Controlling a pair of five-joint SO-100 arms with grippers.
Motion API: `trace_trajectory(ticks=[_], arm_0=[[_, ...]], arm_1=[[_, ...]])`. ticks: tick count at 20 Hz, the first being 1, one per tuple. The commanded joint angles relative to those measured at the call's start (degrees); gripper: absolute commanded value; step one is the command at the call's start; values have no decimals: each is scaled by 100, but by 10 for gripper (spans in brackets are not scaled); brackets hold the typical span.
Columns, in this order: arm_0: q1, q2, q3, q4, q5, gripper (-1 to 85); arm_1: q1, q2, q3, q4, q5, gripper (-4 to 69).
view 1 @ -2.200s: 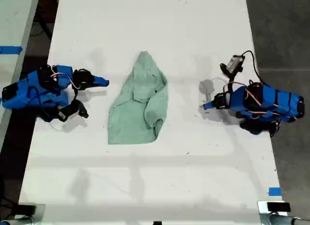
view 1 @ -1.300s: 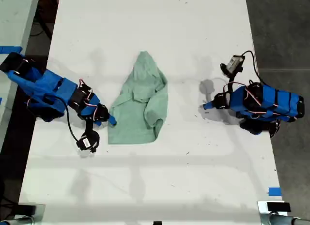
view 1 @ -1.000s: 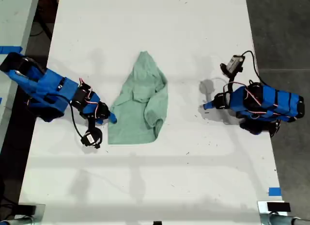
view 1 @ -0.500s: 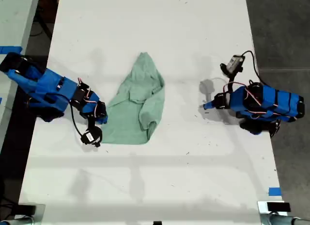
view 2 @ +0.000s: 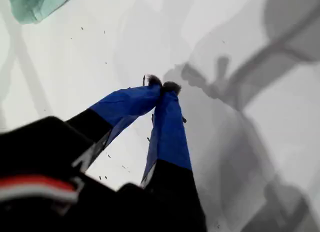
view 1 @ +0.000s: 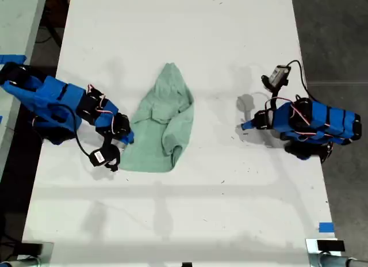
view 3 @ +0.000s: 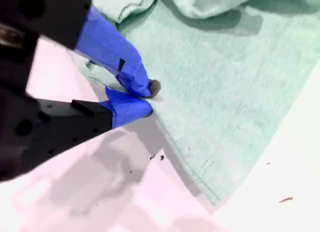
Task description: Fold t shirt
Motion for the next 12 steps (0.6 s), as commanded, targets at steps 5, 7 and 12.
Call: trace_trajectory(ticks=[5, 7, 12], arm_0=[[-580, -439, -1266, -598, 1116, -3], [-712, -721, -1354, -967, 1336, -3], [-835, -2101, -2118, -1582, 1775, -3]], arm_1=[[0, 79, 352, 26, 35, 10], [0, 79, 352, 26, 35, 10], [0, 79, 352, 26, 26, 10]])
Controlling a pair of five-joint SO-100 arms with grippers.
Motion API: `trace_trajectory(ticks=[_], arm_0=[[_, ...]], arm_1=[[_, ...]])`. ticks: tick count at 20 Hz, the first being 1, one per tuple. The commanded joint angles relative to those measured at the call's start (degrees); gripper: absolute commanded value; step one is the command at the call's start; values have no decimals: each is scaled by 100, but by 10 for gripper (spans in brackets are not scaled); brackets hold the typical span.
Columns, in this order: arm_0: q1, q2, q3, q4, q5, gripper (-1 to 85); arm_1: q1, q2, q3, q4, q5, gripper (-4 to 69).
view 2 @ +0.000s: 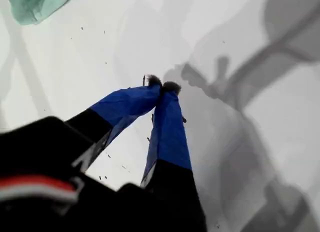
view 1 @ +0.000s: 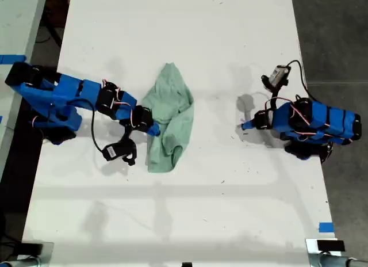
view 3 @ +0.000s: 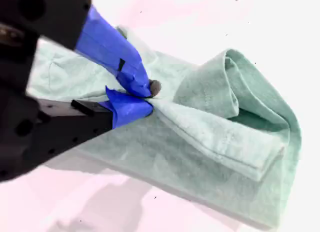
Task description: Fold t shirt
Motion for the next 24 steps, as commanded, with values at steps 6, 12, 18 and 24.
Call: trace_trajectory(ticks=[6, 12, 18, 24], arm_0=[[-62, -1916, -1775, -229, 360, 257], [-167, -844, -1705, 457, 369, 228], [-589, 2514, 580, 624, 202, 62], [-1204, 7778, 5247, 9, 62, -3]], arm_1=[[0, 79, 352, 26, 26, 10], [9, 79, 352, 26, 18, 10], [9, 79, 352, 26, 18, 10], [18, 79, 352, 26, 18, 10]])
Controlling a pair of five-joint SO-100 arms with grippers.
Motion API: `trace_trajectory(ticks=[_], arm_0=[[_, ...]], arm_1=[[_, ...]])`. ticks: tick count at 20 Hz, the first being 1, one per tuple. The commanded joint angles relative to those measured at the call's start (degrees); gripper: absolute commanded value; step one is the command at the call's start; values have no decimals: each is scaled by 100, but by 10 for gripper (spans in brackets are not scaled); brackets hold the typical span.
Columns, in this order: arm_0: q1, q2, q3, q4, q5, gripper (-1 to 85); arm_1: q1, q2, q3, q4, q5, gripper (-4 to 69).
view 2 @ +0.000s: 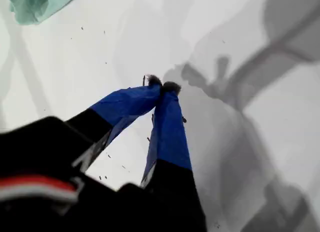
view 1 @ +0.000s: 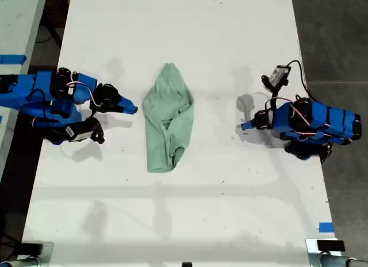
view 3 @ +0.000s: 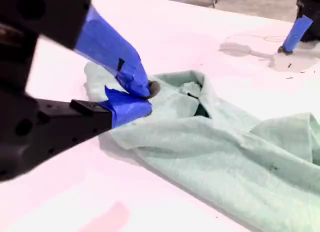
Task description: Fold t shirt
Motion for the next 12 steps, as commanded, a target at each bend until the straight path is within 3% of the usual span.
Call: trace_trajectory(ticks=[1, 2, 3, 4, 12], arm_0=[[-475, 2347, 1890, -123, 431, -3], [-773, 3138, 2707, 0, 729, -3], [-1072, 3806, 3234, 571, 668, -3], [-1230, 3850, 3129, 703, 1125, -3], [-1327, 3841, 3217, 782, 1187, -3]], arm_1=[[18, 79, 352, 26, 18, 10], [18, 79, 352, 26, 26, 10], [18, 79, 343, 26, 35, 10], [18, 70, 343, 35, 44, 10], [-9, 70, 343, 35, 44, 10]])
